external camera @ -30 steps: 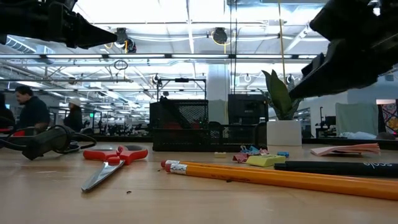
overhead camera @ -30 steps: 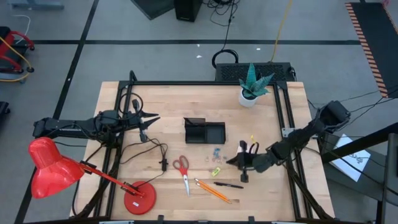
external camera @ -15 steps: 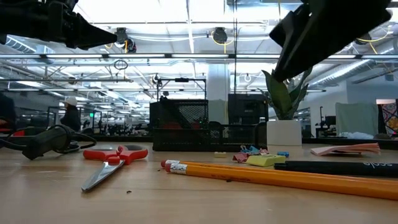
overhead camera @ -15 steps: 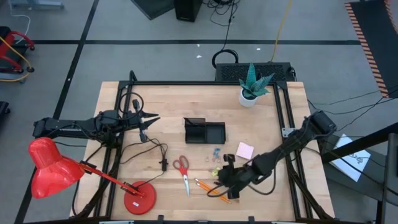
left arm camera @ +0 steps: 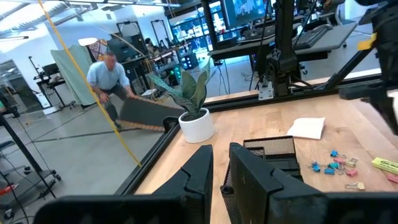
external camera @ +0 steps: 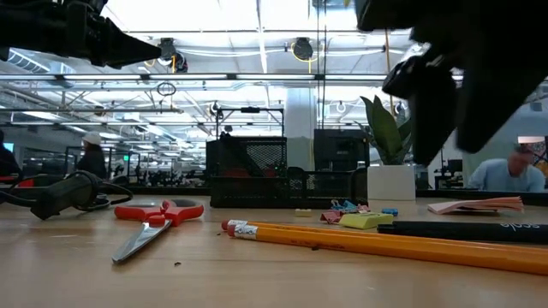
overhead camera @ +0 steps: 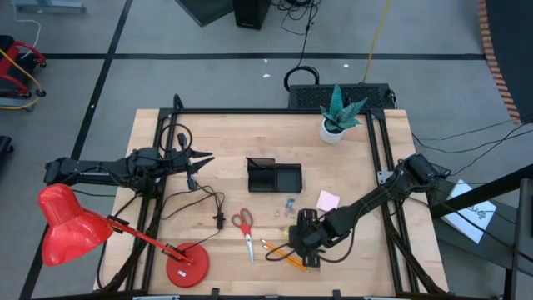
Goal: Pick and place office supplies into organizer
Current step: Put the black pen into the black desk organizer
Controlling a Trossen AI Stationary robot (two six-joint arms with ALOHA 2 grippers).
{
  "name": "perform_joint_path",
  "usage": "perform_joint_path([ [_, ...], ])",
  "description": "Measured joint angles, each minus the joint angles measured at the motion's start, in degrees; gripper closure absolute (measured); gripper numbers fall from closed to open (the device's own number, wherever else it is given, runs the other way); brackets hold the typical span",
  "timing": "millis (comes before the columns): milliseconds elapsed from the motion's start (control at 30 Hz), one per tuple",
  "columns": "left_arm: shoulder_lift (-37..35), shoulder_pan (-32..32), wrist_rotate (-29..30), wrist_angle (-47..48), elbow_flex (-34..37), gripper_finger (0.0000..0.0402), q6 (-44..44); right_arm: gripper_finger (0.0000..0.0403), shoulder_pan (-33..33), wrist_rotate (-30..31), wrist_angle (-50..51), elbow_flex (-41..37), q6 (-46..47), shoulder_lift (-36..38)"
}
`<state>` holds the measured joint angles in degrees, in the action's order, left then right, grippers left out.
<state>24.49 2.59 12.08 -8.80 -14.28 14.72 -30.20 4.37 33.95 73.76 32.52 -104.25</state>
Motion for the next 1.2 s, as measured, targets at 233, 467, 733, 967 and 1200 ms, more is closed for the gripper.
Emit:
perform_joint_path([
  [233,0.0,0.0,0.0,0.0,0.0,0.0339,0.0,0.0188,0.2,-2.8,-4.4,0.0,-1.0,-1.9],
  [467,0.0,0.0,0.0,0.0,0.0,0.0339,0.0,0.0188,-0.4,-4.5,-6.2,0.0,-1.8,-4.4],
  [733,0.0,0.0,0.0,0.1,0.0,0.0339,-0.5,0.0188,-0.2,-3.4,-3.6,0.0,-2.9,-4.5],
  [967,0.0,0.0,0.0,0.1,0.0,0.0339,-0.5,0.0188,-0.1,-2.9,-0.9,-0.7,-2.3,-4.5],
  [1200,0.0,0.0,0.0,0.1,0.0,0.0339,-0.5,0.0188,-0.2,-3.0,-6.4,-5.2,-1.1,-4.2],
])
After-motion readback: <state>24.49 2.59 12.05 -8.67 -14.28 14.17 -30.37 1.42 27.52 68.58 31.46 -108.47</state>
